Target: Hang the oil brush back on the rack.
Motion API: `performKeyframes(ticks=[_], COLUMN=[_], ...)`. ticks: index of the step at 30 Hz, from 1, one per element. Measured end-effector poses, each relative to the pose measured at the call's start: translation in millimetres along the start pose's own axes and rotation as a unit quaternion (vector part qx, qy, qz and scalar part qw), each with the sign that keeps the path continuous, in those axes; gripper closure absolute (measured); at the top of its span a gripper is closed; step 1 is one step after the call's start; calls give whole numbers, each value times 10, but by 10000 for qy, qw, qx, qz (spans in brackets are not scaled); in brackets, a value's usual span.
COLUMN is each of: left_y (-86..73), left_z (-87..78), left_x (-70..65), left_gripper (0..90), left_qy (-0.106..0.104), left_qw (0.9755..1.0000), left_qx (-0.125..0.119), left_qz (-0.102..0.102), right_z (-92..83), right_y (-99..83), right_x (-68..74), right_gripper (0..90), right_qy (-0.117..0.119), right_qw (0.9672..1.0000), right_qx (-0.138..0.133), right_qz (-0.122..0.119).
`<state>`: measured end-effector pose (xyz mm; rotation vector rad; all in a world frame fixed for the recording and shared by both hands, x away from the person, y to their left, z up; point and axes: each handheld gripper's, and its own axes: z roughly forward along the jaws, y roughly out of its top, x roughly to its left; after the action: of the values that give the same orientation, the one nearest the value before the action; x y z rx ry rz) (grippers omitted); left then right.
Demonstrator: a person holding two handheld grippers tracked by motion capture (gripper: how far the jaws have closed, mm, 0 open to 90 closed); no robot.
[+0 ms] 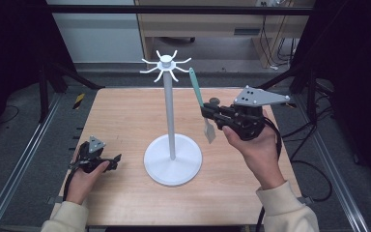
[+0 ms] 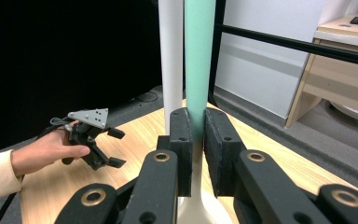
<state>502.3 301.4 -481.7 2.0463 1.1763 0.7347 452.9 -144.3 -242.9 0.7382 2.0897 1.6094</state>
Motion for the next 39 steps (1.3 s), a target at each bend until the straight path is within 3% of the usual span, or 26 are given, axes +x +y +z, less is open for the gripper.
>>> performKeyframes(ticks=[37,39], left_y=[-1,-2], left_z=[1,2], left_x=[0,1], left_gripper=[58,58], left_qy=[-6,-3], left_qw=[10000,10000], left_qx=[-7,-3], left_qz=[-7,-10], right_z=[198,195], right_y=[18,17], right_x=[-1,-6], right_gripper=[818,871], right_qy=[45,58], right_qw=[9999,9999], right_qx=[103,105], right_qz=[27,31])
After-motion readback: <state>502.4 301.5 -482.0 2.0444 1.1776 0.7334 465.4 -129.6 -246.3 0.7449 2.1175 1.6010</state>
